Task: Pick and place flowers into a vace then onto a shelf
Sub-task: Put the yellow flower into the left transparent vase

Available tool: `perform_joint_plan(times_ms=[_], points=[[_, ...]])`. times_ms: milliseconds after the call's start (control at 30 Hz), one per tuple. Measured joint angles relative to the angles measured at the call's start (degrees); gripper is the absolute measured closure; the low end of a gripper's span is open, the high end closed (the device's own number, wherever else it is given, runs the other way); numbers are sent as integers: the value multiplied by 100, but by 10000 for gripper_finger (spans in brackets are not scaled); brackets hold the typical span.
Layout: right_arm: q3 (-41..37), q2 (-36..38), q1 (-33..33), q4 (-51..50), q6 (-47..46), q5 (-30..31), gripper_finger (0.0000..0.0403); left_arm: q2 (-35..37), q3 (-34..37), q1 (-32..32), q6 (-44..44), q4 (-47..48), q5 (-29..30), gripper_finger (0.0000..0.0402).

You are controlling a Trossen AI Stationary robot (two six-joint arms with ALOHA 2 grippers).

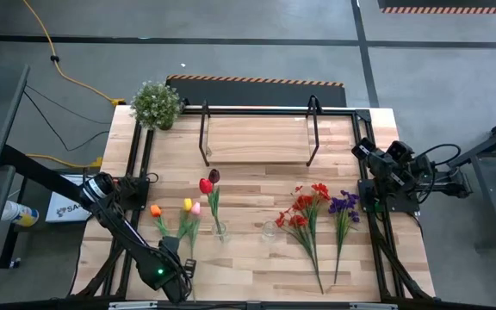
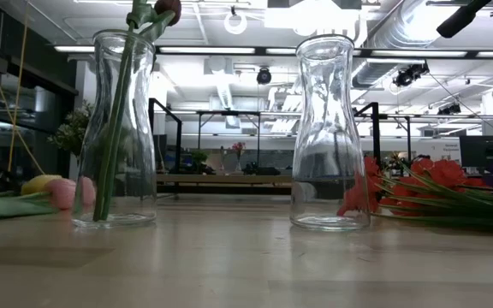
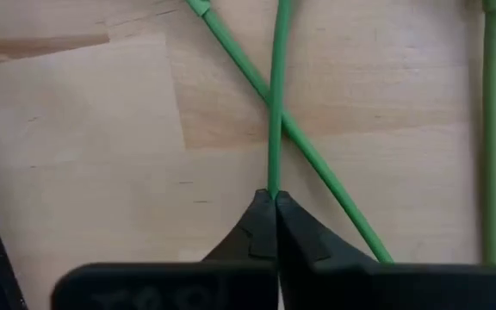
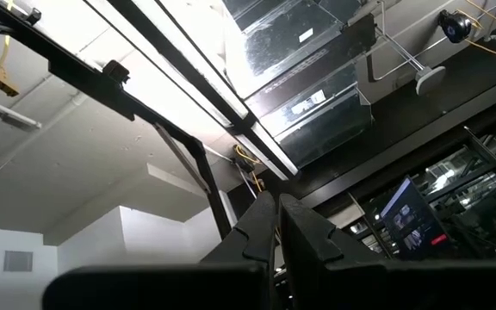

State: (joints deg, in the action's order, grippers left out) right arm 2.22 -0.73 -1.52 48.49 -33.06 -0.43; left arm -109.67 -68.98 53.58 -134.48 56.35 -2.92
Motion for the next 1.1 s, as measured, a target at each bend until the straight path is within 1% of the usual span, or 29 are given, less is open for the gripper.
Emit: perform_joint_plan(times_ms=[67, 200, 467, 600, 733, 833, 967, 1100], points=[[0, 0, 0, 0, 0, 0, 391, -10, -93, 0, -53, 147, -17, 364], [0, 0, 1, 0, -15, 0, 391, -36, -301, 17, -73, 625, -76, 382], [0, 0, 2, 0, -16, -1, 391, -20, -786, 9, -102, 1458, 106, 381], [0, 0, 0, 0, -15, -2, 391, -14, -1170, 11, -124, 2014, 271, 381], [0, 0, 2, 0, -17, -2, 391, -8, -1693, 10, -133, 2798, 378, 381], [0, 0, 0, 0, -17, -2, 391, 0, -2132, 11, -158, 3399, 589, 381], [0, 0, 0, 2, -13, -2, 391, 109, -2251, 42, -270, 3386, 1034, 381], [0, 0, 1, 2, -10, -2, 391, 125, -2336, 90, -326, 3368, 1190, 381]])
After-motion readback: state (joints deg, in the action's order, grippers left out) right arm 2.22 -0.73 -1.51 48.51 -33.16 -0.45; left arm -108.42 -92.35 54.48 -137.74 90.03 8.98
